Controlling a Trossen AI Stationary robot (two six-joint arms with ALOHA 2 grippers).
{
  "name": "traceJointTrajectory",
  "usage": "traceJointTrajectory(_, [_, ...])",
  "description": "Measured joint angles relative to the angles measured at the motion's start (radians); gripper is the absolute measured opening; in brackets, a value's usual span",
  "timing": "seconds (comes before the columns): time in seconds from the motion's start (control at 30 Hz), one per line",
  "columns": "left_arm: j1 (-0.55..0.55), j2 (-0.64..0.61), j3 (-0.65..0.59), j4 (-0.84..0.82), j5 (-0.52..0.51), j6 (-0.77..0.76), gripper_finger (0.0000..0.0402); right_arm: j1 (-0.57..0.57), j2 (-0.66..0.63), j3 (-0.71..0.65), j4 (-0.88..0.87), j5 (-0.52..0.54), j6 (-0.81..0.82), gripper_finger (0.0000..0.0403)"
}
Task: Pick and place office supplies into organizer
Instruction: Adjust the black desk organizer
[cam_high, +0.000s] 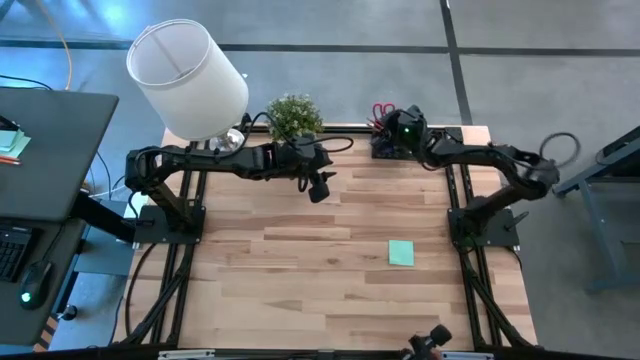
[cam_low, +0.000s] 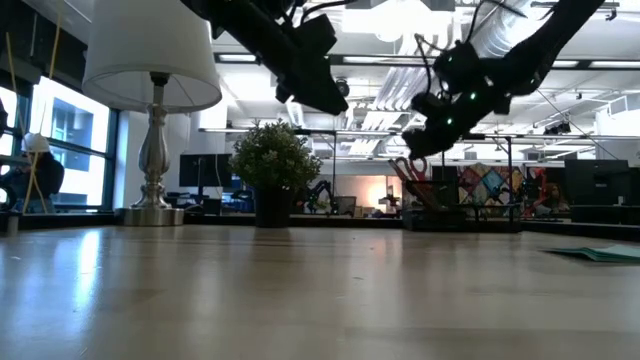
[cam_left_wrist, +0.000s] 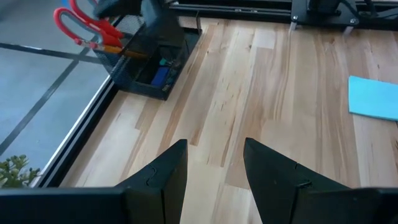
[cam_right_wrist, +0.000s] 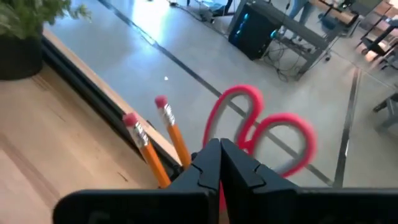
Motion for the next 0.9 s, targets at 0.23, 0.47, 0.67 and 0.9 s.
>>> traceJointTrajectory(0.23, [0.000,0.000,0.000,-0.007,0.000,0.000,0.0145,0.003,-0.166,0.000,-0.419,-0.013,0.287,0.0004])
traceJointTrajectory(0.47, [0.000,0.000,0.000,-0.002,0.000,-0.015,0.0145,0.003,-0.128,0.000,-0.715,-0.093,0.460,0.0003])
traceJointTrajectory(0.67, [-0.001,0.000,0.000,0.001,0.017,-0.026,0.0145,-0.012,-0.057,0.000,-0.702,-0.123,0.520,0.0001])
traceJointTrajectory(0.9, [-0.001,0.000,0.000,-0.012,0.017,-0.026,0.0145,-0.004,0.026,0.000,-0.716,-0.113,0.558,0.0000])
